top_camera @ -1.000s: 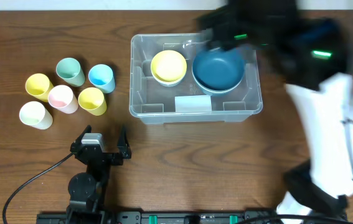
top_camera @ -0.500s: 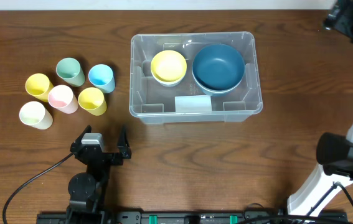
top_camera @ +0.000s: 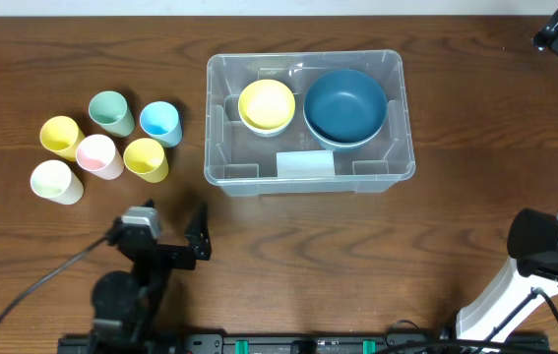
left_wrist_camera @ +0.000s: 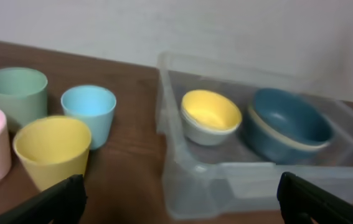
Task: Pack container
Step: 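Open the right gripper and retract the right arm to the right, then reach the left gripper to the light blue cup and grasp it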
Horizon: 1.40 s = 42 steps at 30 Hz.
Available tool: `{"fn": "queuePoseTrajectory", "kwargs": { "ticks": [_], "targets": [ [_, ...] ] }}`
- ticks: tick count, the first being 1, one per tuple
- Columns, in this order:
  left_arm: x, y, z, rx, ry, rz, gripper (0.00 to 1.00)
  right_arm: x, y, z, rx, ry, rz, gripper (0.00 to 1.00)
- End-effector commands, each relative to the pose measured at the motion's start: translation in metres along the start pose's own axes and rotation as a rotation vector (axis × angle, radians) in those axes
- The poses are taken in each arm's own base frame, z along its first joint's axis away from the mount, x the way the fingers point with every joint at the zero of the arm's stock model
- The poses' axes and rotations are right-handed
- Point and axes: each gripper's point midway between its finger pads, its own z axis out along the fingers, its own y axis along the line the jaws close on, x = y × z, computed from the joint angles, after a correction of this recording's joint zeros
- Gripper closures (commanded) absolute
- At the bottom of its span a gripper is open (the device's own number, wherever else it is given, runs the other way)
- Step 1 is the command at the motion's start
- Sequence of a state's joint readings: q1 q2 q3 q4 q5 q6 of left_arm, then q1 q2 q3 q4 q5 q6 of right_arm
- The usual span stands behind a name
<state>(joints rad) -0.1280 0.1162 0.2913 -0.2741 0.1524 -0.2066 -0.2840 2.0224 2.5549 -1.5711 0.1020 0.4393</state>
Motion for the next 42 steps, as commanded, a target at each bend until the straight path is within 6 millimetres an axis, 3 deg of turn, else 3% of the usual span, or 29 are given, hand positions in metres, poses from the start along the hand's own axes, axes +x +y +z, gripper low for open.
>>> {"fn": "queuePoseTrajectory", "kwargs": {
  "ticks": [1,8,14,17,21,23,27,29,37,42],
  "targets": [
    [-0.056,-0.019,-0.016,0.015,0.003,-0.006,0.02,-0.001,-0.001,0.004,0.003,0.004,0.019,0.01],
    [-0.123,-0.033,-0.001,-0.060,0.338,0.118,0.02,-0.001,-0.001,0.004,0.003,0.004,0.020,0.01],
    [-0.170,-0.041,0.043,-0.067,0.495,0.162,0.02,-0.001,-0.001,0.004,0.003,0.004,0.019,0.01],
    [-0.180,-0.042,0.075,-0.054,0.493,0.160,0.02,-0.001,-0.001,0.004,0.003,0.004,0.020,0.01],
    [-0.178,-0.034,0.115,-0.060,0.478,0.160,0.02,-0.001,-0.001,0.004,0.003,0.004,0.019,0.01],
    [-0.172,-0.021,0.130,-0.096,0.493,0.147,0.02,-0.001,-0.001,0.004,0.003,0.004,0.019,0.01],
    [-0.146,0.050,0.155,-0.398,0.544,-0.110,0.01,-0.001,0.000,0.004,0.002,0.004,0.019,0.01],
    [-0.126,0.068,0.166,-0.442,0.596,-0.155,0.01,-0.001,0.000,0.004,0.002,0.004,0.019,0.01],
    [-0.041,0.104,0.207,-0.500,0.821,-0.188,0.01,-0.001,0.000,0.004,0.002,0.004,0.019,0.01],
    [-0.004,0.114,0.218,-0.484,0.929,-0.136,0.01,-0.001,0.000,0.004,0.002,0.004,0.019,0.01]
  ]
}}
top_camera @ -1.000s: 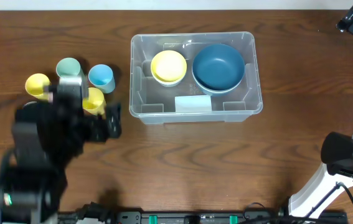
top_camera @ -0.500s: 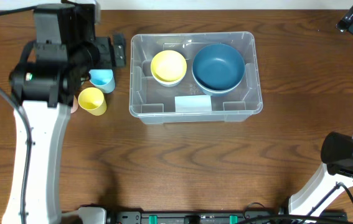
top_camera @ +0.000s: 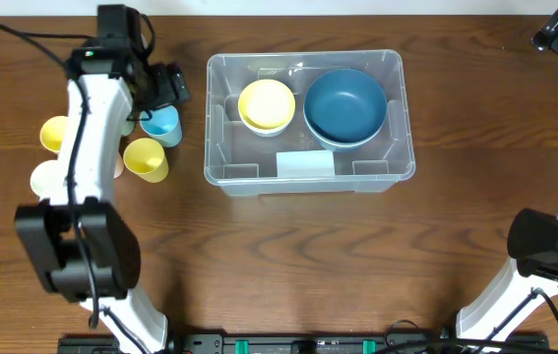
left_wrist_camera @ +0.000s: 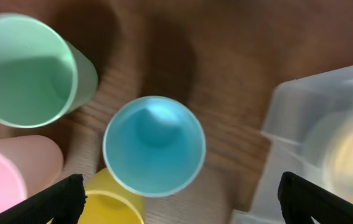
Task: Pack container
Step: 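Reach the left gripper to the light blue cup and grasp it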
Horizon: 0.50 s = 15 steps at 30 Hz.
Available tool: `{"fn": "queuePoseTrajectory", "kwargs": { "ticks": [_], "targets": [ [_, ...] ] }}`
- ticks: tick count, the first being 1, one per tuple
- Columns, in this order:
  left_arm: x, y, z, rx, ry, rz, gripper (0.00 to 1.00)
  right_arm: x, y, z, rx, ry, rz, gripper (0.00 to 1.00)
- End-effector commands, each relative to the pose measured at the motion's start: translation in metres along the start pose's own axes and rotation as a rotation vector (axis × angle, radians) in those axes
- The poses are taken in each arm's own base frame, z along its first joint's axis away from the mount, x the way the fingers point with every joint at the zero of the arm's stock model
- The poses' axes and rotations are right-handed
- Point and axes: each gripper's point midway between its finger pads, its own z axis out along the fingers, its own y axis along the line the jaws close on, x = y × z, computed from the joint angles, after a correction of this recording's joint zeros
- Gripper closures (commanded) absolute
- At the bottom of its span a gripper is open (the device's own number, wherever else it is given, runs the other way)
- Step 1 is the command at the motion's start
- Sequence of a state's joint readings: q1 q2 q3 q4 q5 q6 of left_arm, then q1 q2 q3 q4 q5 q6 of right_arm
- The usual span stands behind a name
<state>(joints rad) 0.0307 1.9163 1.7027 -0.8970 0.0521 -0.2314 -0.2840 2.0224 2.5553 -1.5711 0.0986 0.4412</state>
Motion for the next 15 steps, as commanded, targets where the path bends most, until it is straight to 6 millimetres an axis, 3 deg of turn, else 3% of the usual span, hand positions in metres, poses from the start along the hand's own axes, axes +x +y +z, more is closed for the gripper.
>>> {"fn": "queuePoseTrajectory", "kwargs": {
  "ticks": [1,15],
  "targets": [
    [0.002,0.001,0.012,-0.014,0.027,0.060,0.01,-0.001,-0.001,0.004,0.006,0.003,0.017,0.01],
    [0.013,-0.008,0.040,0.036,0.094,0.163,0.01,-0.001,-0.001,0.004,0.006,0.003,0.017,0.01]
  ]
}}
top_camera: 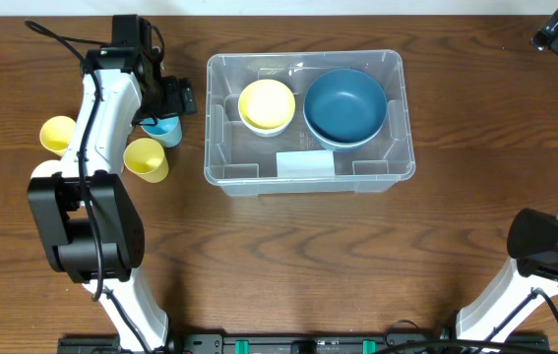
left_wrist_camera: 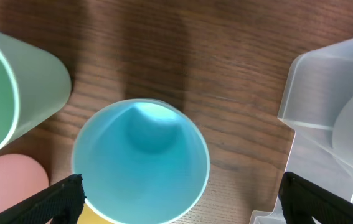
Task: Pack container
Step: 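Reach the left gripper to the light blue cup and grasp it, then carry the blue cup into the front of the bin and release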
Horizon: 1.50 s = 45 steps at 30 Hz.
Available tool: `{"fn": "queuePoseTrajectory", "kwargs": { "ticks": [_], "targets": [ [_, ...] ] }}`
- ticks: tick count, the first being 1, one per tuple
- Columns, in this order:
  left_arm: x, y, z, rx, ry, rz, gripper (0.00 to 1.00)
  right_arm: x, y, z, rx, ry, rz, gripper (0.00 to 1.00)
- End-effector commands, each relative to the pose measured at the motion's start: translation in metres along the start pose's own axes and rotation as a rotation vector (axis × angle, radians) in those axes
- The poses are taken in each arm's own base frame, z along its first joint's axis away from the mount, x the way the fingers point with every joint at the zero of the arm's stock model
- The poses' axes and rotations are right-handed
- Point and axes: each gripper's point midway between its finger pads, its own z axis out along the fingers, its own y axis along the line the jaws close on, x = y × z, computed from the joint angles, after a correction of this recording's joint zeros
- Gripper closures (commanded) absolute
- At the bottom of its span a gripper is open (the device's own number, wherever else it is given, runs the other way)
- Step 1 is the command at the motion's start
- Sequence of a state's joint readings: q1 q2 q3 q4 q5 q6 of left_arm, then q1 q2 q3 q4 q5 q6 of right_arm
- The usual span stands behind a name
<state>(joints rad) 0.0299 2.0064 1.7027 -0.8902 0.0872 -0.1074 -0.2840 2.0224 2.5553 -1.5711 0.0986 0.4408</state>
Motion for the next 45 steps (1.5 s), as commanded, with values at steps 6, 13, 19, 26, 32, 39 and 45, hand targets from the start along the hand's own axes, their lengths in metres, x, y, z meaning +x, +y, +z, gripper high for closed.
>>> {"fn": "queuePoseTrajectory", "kwargs": {
  "ticks": [6,13,19,26,32,39,45],
  "targets": [
    [-0.004,-0.012,0.004,0.062,-0.009,0.094,0.00,-0.001,-0.001,0.004,0.006,0.003,0.018,0.01],
    [-0.009,-0.013,0.012,0.066,-0.041,0.096,0.05,-0.001,-0.001,0.004,0.006,0.003,0.018,0.01],
    [-0.003,-0.012,0.028,0.064,-0.026,0.094,0.17,-0.001,-0.001,0.004,0.006,0.003,0.018,0.01],
    [0.011,-0.008,0.061,0.053,0.054,0.089,0.34,-0.001,-0.001,0.004,0.006,0.003,0.018,0.01],
    [0.011,-0.008,0.064,0.052,0.058,0.088,0.67,-0.001,-0.001,0.004,0.006,0.003,0.018,0.01],
    [-0.009,-0.012,0.030,0.060,-0.006,0.052,0.94,-0.001,-0.001,0.004,0.006,0.003,0.018,0.01],
    [-0.033,-0.009,-0.038,0.037,-0.169,0.012,0.94,-0.001,-0.001,0.004,0.006,0.003,0.018,0.01]
  ]
}}
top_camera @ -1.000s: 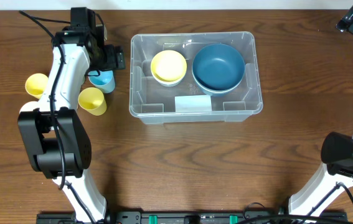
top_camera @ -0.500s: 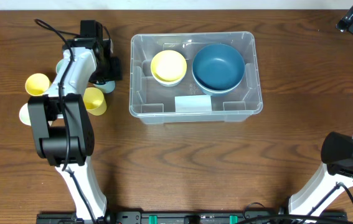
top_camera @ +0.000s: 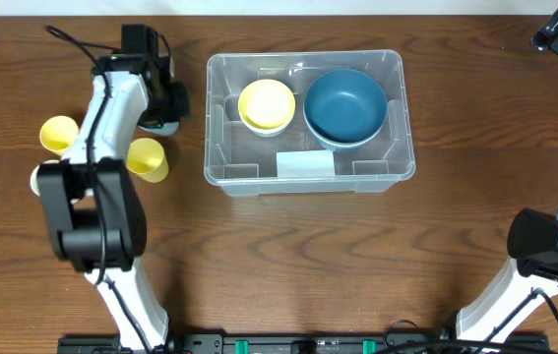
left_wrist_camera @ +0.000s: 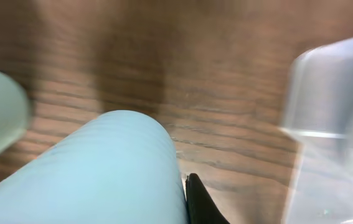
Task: Pack container
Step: 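Carry the blue cup into the front of the bin and release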
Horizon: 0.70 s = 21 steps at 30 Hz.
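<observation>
In the left wrist view the light blue cup [left_wrist_camera: 101,174] fills the lower left, tilted and very close. One black finger [left_wrist_camera: 200,202] presses against its side; the other finger is hidden behind the cup. Overhead, my left gripper [top_camera: 165,103] sits shut on that cup, just left of the clear plastic container [top_camera: 308,182]. A yellow bowl [top_camera: 267,103] and a dark blue bowl [top_camera: 345,103] lie inside the container. My right arm is at the far right corner, its fingers not discernible.
Two yellow cups [top_camera: 59,133] [top_camera: 147,158] stand left of the container. A white cup [top_camera: 35,179] peeks out beside my left arm. The green cup shows at the left edge of the wrist view. A pale flat piece [top_camera: 306,163] lies in the container.
My left gripper was open above the upright blue cup, looking into it. Now a finger presses the cup's side and the cup appears tilted in the grip.
My left arm was low near the table's front edge, facing the cups and container. Then it hung above the cup cluster, open over the blue cup, then closer to it. Now it is shut on the blue cup. The right arm stayed put.
</observation>
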Available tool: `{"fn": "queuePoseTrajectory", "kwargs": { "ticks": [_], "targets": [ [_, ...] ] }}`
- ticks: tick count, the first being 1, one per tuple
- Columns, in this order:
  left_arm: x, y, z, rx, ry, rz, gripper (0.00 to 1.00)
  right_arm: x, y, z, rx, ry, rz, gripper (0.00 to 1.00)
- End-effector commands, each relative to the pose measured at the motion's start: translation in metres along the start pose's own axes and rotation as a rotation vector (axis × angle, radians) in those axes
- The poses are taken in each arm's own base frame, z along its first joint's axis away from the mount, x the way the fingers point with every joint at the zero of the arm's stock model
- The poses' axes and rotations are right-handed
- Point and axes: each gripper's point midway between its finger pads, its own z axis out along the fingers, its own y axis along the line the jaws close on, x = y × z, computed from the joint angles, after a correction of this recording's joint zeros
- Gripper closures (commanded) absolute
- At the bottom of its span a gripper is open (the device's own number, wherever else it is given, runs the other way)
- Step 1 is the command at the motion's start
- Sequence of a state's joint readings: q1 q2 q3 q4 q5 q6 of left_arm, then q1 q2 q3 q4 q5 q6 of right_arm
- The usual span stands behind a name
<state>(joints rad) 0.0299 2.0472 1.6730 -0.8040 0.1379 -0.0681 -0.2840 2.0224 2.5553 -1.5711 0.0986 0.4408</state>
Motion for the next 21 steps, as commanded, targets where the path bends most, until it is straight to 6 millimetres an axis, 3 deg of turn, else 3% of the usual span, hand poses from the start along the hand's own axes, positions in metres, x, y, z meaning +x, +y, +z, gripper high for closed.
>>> {"fn": "queuePoseTrajectory", "kwargs": {
  "ticks": [1,5,8,11,14,15,21],
  "targets": [
    [-0.032,-0.003,-0.073,-0.021,-0.189,-0.026,0.94,-0.001,-0.001,0.004,0.006,0.003,0.018,0.01],
    [-0.033,-0.013,-0.130,0.007,-0.294,-0.036,0.94,-0.001,-0.001,0.004,0.006,0.003,0.018,0.01],
    [-0.023,-0.043,-0.168,0.091,-0.339,0.016,0.94,-0.001,-0.001,0.004,0.006,0.003,0.018,0.01],
    [-0.002,-0.084,-0.189,0.167,-0.339,0.101,0.94,-0.001,-0.001,0.004,0.006,0.003,0.018,0.01],
    [0.021,-0.121,-0.188,0.199,-0.296,0.227,0.94,-0.001,-0.001,0.004,0.006,0.003,0.018,0.01],
    [0.034,-0.138,-0.182,0.212,-0.265,0.285,0.94,-0.001,-0.001,0.004,0.006,0.003,0.018,0.01],
    [0.077,-0.194,-0.149,0.242,-0.141,0.455,0.94,-0.001,-0.001,0.004,0.006,0.003,0.018,0.01]
  ]
}}
